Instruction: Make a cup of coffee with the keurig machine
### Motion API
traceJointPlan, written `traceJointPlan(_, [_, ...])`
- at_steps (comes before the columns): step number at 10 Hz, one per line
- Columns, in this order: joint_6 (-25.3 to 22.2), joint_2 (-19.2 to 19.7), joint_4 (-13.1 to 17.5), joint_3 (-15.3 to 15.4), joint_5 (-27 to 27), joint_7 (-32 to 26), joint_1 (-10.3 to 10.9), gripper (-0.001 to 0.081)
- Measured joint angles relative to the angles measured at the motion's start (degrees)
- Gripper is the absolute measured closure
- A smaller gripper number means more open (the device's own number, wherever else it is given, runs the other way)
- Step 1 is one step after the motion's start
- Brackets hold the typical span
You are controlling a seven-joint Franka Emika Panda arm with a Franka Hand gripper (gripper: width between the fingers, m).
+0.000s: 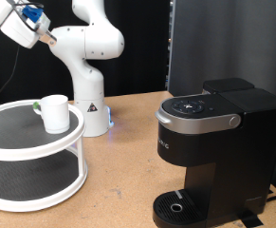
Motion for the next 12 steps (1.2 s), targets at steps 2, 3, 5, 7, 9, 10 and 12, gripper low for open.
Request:
traceJointPlan(2, [2.5, -0.2, -0.8, -1.2, 3.6, 0.5, -1.3, 0.0804])
traceJointPlan(3, [2.9, -0.4, -1.2, -2.1, 4.4, 0.5, -2.3, 0.0804])
traceJointPlan(5, [2.9, -0.7, -2.0, -4.1, 4.6, 0.5, -4.5, 0.0804])
traceJointPlan(7, [2.4, -0.8, -2.4, -5.3, 3.9, 0.3, -5.6, 0.0804])
traceJointPlan(9, [5.3, -0.9, -3.0, -5.2, 6.5, 1.1, -5.8, 0.0804])
traceJointPlan(10, [9.4, -1.0, -4.1, -5.1, 9.4, 2.3, -6.2, 0.0804])
traceJointPlan(12, [15.2, -1.6, -6.0, -4.9, 11.9, 4.2, -7.0, 0.0804])
